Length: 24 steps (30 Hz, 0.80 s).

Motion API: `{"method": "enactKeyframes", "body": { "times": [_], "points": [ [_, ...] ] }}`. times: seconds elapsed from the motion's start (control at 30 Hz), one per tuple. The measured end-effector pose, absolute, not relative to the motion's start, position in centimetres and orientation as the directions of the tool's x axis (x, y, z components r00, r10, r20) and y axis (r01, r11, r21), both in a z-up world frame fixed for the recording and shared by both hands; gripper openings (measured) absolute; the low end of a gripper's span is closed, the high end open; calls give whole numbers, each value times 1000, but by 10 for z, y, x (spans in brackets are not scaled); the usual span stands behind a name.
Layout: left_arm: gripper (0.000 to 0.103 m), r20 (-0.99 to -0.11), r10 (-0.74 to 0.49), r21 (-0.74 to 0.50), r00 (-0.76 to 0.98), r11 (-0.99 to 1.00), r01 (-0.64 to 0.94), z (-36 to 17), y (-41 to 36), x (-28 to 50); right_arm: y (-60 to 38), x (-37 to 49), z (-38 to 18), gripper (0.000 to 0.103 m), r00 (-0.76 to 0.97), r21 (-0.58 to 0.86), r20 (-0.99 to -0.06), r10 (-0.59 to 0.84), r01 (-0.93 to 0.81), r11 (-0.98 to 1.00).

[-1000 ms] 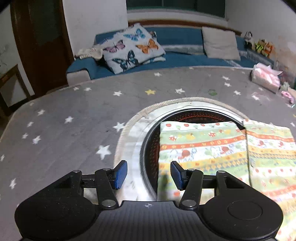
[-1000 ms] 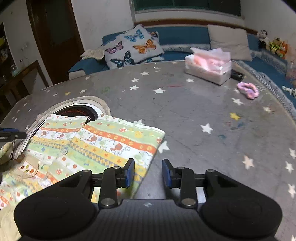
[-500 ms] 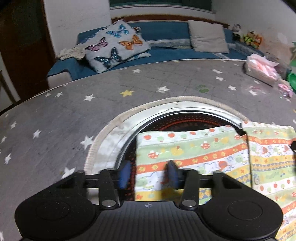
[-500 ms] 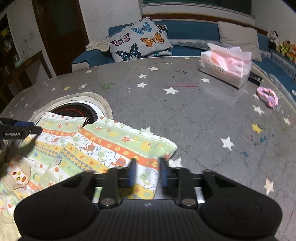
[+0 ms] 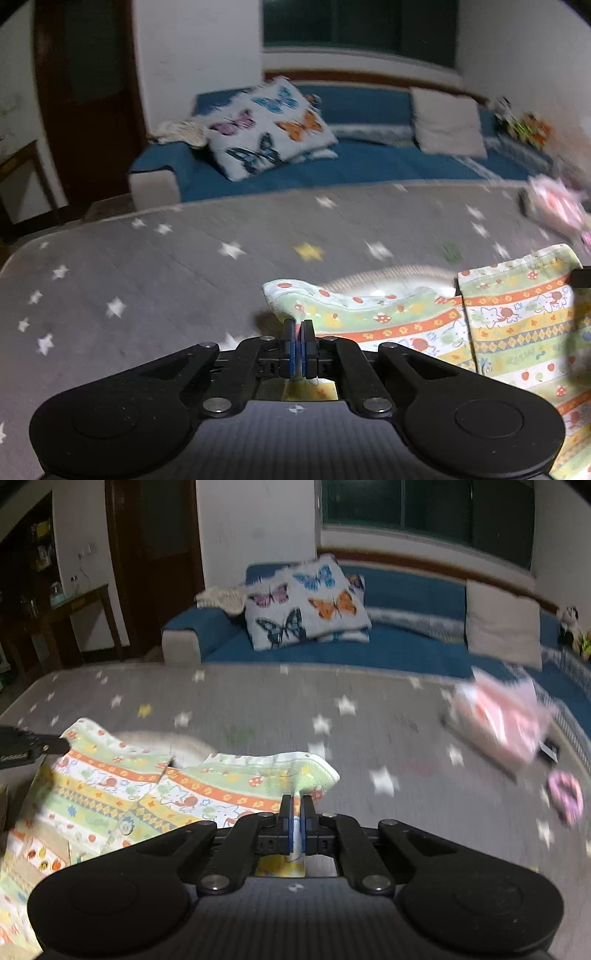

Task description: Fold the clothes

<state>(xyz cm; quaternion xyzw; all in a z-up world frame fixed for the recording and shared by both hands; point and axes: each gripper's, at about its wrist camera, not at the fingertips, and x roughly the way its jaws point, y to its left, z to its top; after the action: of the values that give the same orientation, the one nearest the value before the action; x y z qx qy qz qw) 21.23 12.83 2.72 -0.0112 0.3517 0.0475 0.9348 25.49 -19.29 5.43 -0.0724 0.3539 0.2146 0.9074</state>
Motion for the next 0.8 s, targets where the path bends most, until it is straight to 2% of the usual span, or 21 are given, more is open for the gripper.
{"method": "enactKeyframes", "body": {
  "times": [0.17,0.27,0.33,0.37,0.43,0.47,0.57,0.63,0.8],
  "points": [
    [4,-681,135,26,719,987,-160,22,145,230,-172,277,54,8,650,12,-677,345,-459,888],
    [8,-692,145,49,707,987,-155,17,142,225,-175,269,55,10,636,0,-688,348,-480,878],
    [12,-693,152,63,704,987,-150,17,138,219,-186,257,56,15,627,-8,-701,341,-484,875],
    [16,-691,146,65,708,988,-141,18,134,213,-192,253,56,21,624,-13,-708,331,-480,877],
    [39,-682,121,61,722,992,-108,23,122,198,-206,241,53,26,607,-10,-729,315,-470,883],
    [43,-679,102,60,727,995,-84,25,113,192,-213,236,52,27,599,-7,-739,308,-465,885],
    [45,-674,36,49,738,999,-4,31,87,173,-224,218,47,39,583,-22,-763,280,-457,889],
    [49,-681,-28,32,732,997,68,32,62,165,-230,204,42,39,585,-51,-772,248,-446,894],
    [50,-696,-151,9,702,976,219,26,12,142,-257,173,37,39,602,-53,-771,205,-382,923]
  ]
}}
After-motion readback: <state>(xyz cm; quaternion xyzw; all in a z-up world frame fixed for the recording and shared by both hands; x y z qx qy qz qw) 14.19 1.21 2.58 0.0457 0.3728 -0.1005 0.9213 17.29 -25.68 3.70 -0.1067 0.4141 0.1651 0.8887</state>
